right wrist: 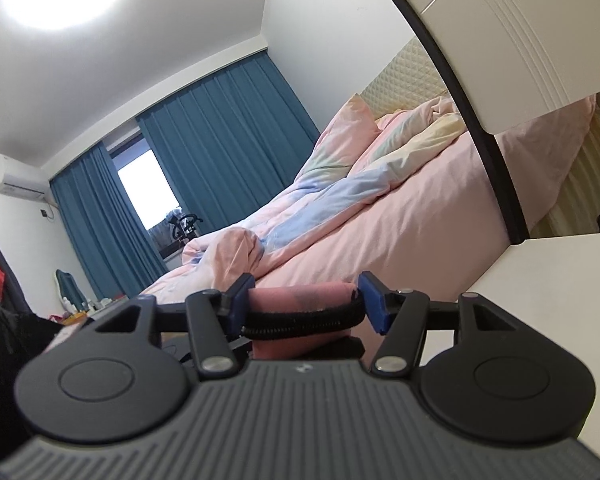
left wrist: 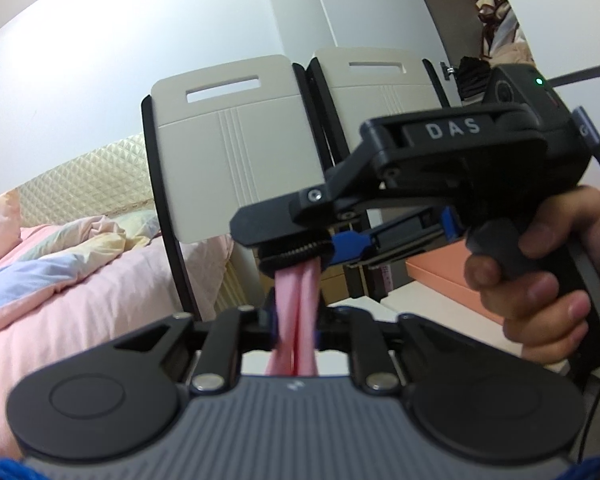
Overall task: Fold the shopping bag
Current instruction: 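Slide the hair tie further down the strip with the right tool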
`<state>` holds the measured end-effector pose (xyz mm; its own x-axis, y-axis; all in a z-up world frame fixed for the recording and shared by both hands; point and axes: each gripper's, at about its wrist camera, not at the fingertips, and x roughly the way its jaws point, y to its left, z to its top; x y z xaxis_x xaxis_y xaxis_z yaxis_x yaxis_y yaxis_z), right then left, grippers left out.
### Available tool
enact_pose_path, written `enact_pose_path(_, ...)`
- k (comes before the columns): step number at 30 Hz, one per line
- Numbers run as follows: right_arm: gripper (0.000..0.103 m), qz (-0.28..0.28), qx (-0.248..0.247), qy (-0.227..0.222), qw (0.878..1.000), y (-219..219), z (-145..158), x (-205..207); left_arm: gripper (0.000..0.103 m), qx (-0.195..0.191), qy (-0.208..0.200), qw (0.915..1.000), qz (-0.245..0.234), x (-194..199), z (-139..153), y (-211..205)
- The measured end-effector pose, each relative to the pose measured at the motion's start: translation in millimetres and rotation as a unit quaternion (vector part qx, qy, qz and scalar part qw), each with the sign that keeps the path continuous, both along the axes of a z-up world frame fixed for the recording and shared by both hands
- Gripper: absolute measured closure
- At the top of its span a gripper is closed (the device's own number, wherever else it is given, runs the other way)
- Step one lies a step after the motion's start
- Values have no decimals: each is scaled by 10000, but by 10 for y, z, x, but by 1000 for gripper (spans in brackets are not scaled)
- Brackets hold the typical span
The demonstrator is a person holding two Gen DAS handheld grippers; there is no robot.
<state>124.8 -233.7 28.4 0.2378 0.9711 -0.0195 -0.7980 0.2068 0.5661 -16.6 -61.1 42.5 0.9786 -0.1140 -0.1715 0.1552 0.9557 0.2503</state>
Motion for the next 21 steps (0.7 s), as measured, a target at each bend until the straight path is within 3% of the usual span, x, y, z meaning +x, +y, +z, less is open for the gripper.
enact_pose_path(5, 43, -73, 92, 55, 9999, -38, 8, 35, 72, -108, 192, 9998, -2, 48, -1, 25)
enact_pose_path(11, 43, -442, 545, 124, 9975, -277, 108, 116, 64, -82, 632, 9980, 39, 160, -56, 32)
enact_pose_path(15, 43, -559, 739, 224, 9954, -366, 118, 154, 87, -171, 704, 9974, 56, 161, -62, 55)
enact_pose_path(21, 42, -559, 815, 471, 9940, -296, 30, 189, 94, -251, 836, 9961, 109, 158, -66, 85)
